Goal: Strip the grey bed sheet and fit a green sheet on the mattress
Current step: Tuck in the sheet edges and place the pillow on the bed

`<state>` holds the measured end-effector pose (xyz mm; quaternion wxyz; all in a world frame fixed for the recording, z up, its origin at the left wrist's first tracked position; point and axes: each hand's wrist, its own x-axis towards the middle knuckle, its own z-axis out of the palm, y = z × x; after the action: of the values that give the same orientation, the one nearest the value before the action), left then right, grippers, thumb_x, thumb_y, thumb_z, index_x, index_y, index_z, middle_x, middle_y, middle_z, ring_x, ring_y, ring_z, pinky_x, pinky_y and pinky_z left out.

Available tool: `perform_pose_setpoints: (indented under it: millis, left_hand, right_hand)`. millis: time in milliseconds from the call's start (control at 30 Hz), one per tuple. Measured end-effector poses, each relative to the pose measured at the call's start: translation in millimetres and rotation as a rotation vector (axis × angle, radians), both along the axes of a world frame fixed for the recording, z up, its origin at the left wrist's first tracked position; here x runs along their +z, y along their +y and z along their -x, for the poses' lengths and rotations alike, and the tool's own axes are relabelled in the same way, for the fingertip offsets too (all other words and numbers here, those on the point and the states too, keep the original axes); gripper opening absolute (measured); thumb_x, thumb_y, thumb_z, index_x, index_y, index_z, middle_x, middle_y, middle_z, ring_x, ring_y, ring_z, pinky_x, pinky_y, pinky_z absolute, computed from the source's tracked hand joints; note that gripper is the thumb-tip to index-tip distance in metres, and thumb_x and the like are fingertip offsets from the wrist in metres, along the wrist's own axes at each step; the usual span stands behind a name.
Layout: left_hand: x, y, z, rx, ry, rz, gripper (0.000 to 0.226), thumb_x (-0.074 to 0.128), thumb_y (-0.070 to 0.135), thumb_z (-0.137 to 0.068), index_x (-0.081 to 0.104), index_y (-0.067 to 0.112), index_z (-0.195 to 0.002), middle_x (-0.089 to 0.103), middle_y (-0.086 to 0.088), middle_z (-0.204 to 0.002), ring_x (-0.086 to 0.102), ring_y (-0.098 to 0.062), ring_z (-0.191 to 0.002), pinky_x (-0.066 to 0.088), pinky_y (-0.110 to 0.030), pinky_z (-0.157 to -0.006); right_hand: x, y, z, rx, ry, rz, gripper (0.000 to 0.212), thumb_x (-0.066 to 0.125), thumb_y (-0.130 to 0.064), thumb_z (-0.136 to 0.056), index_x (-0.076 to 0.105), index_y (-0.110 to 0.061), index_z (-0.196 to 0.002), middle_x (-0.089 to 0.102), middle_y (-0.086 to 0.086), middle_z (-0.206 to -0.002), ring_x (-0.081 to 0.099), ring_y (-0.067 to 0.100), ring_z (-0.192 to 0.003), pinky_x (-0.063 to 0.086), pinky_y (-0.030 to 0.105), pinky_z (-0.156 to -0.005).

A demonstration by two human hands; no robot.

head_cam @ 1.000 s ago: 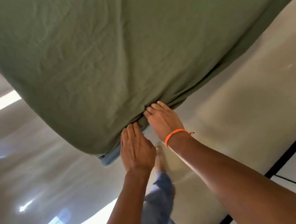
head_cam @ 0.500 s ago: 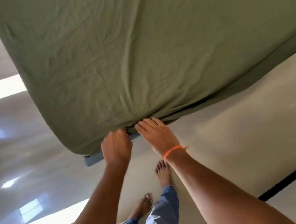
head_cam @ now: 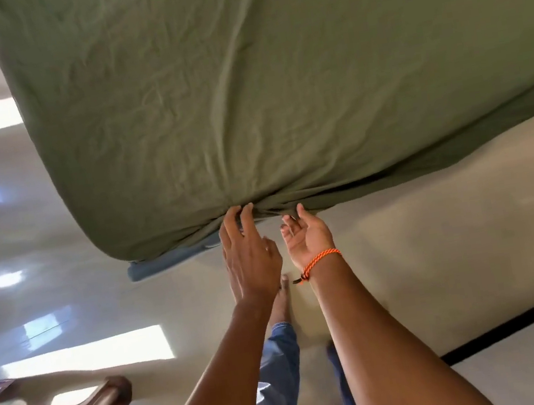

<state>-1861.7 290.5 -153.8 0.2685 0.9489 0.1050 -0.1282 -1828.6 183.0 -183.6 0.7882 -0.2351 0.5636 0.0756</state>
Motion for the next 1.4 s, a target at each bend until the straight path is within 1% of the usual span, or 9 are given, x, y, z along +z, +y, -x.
perform_pose_setpoints:
  millis: [67,133,267,433,600,733,933,1200,1400]
  left_hand:
    - [1.6,2.8,1.0,-0.026,0.008,-0.03,0.065,0.06,0.0,-0.087,0.044,0.013,-0.149,0.037,-0.009,-0.155,0.044,-0.029,-0.14,0.052,-0.045,-0.107]
    - [2.2,4.9,6.2,-0.073,-0.008,-0.063,0.071,0.057,-0.004,-0.083,0.041,0.011,-0.151,0.036,-0.012,-0.158,0.046,-0.031,-0.14,0.05,-0.043,-0.11]
    - [-0.2,8.1,7.5,-0.211,-0.057,-0.183,0.085,0.061,-0.005,-0.077,0.038,0.008,-0.158,0.038,-0.018,-0.157,0.036,-0.034,-0.145,0.04,-0.049,-0.12]
    - [-2.0,-5.1,-1.2,-0.305,-0.031,-0.291,0.074,0.059,-0.001,-0.079,0.045,0.0,-0.152,0.043,-0.02,-0.153,0.037,-0.038,-0.145,0.03,-0.049,-0.126]
    - [3.5,-13.5,-8.2,-0.213,0.014,-0.205,0.073,0.059,-0.003,-0.078,0.046,0.002,-0.15,0.044,-0.017,-0.151,0.042,-0.035,-0.14,0.036,-0.045,-0.123]
    - [5.0,-13.9,-6.0,-0.184,0.021,-0.181,0.085,0.062,-0.003,-0.074,0.04,-0.001,-0.156,0.047,-0.019,-0.156,0.043,-0.034,-0.146,0.03,-0.047,-0.127]
    - [8.6,-15.4,-22.9,-0.158,0.053,-0.195,0.062,0.068,0.014,-0.087,0.053,0.002,-0.146,0.058,-0.015,-0.145,0.053,-0.029,-0.136,0.036,-0.041,-0.123]
    - [15.4,-10.5,-60.9,-0.185,0.336,-0.118,0.049,0.054,0.041,-0.099,0.053,0.014,-0.14,0.057,-0.004,-0.141,0.049,-0.024,-0.133,0.042,-0.036,-0.11]
    - [17.3,-4.0,-83.4,-0.199,0.455,-0.132,0.032,0.043,0.037,-0.105,0.06,0.019,-0.125,0.061,-0.002,-0.133,0.058,-0.026,-0.124,0.048,-0.04,-0.096]
  right_hand:
    - [4.3,-3.3,-11.3,0.111,-0.015,0.359,0.024,0.066,0.0,-0.097,0.05,-0.011,-0.083,0.057,0.008,-0.064,0.06,0.019,-0.048,0.043,0.027,-0.046]
    - [16.1,-7.1,-23.2,0.296,-0.118,0.894,0.032,0.072,-0.003,-0.091,0.046,-0.014,-0.077,0.055,-0.003,-0.06,0.062,0.015,-0.05,0.045,0.029,-0.046]
    - [23.1,-18.3,-36.2,0.892,-0.326,1.564,0.027,0.076,-0.017,-0.089,0.059,-0.007,-0.107,0.058,0.006,-0.106,0.059,0.022,-0.096,0.051,0.034,-0.08]
    - [22.1,-49.8,-38.5,1.325,-0.242,2.049,0.041,0.07,-0.029,-0.089,0.054,-0.015,-0.124,0.053,0.011,-0.129,0.053,0.032,-0.111,0.046,0.042,-0.087]
    - [-0.6,-74.2,-24.2,1.588,-0.671,2.01,0.028,0.066,-0.007,-0.096,0.063,-0.012,-0.123,0.06,0.009,-0.123,0.056,0.03,-0.118,0.049,0.042,-0.098]
    - [6.5,-82.7,-22.1,1.685,-0.667,2.005,0.035,0.059,-0.008,-0.099,0.059,-0.012,-0.133,0.057,0.012,-0.133,0.055,0.032,-0.123,0.044,0.043,-0.107]
    - [15.2,-89.1,-24.4,1.912,-0.729,1.883,0.049,0.058,-0.015,-0.101,0.047,-0.011,-0.149,0.05,0.01,-0.147,0.046,0.028,-0.136,0.039,0.044,-0.115]
    - [43.4,-76.8,-44.7,1.883,-0.721,1.869,0.026,0.051,-0.018,-0.1,0.062,-0.015,-0.123,0.063,0.003,-0.117,0.059,0.024,-0.107,0.046,0.038,-0.093]
    - [38.1,-80.1,-36.2,2.017,-0.713,1.728,0.039,0.059,-0.016,-0.097,0.058,-0.013,-0.136,0.058,0.005,-0.138,0.055,0.022,-0.128,0.045,0.034,-0.111]
